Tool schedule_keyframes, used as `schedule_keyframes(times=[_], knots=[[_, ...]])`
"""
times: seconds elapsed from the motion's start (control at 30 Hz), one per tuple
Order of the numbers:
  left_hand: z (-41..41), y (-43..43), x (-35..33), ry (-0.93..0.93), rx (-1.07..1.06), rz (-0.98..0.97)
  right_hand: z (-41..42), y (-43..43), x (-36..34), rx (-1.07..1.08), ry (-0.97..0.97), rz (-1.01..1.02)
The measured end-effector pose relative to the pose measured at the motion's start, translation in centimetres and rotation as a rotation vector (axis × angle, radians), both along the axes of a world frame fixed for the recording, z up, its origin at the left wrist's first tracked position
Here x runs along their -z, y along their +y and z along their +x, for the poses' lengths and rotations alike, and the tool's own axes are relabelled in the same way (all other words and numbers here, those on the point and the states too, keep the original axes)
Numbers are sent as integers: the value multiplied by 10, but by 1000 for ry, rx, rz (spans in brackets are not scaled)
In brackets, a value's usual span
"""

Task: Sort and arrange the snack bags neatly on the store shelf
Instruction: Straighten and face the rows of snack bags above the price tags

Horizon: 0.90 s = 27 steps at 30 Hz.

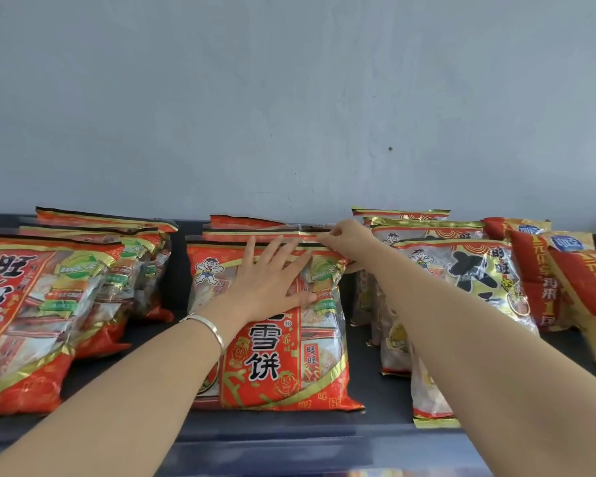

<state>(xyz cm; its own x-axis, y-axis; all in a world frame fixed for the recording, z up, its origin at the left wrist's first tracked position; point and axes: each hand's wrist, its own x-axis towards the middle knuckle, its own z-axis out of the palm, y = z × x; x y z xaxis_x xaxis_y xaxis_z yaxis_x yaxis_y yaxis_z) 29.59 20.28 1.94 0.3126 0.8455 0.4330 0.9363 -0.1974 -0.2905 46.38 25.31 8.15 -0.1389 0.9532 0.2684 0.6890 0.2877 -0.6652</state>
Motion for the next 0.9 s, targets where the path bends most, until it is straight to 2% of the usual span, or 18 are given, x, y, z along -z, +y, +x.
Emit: schedule_keyframes(times=[0.27, 0.4, 0.5, 0.73, 0.83, 0.9], knots=[[46, 15, -33, -277, 43, 38, 35, -21, 17, -74, 135, -306], [71, 36, -43, -414, 47, -13, 46, -32, 25, -208, 22, -474], [82, 45, -42, -492, 58, -39, 46, -35, 34, -257, -74, -484], [85, 52, -43, -548, -32, 149, 46, -28, 50, -218, 1, -421], [87, 58, -38, -562, -100, 187, 50, -31, 46, -217, -32, -441], [90, 60, -32, -576, -48, 176, 51, -34, 41, -211, -96, -459]])
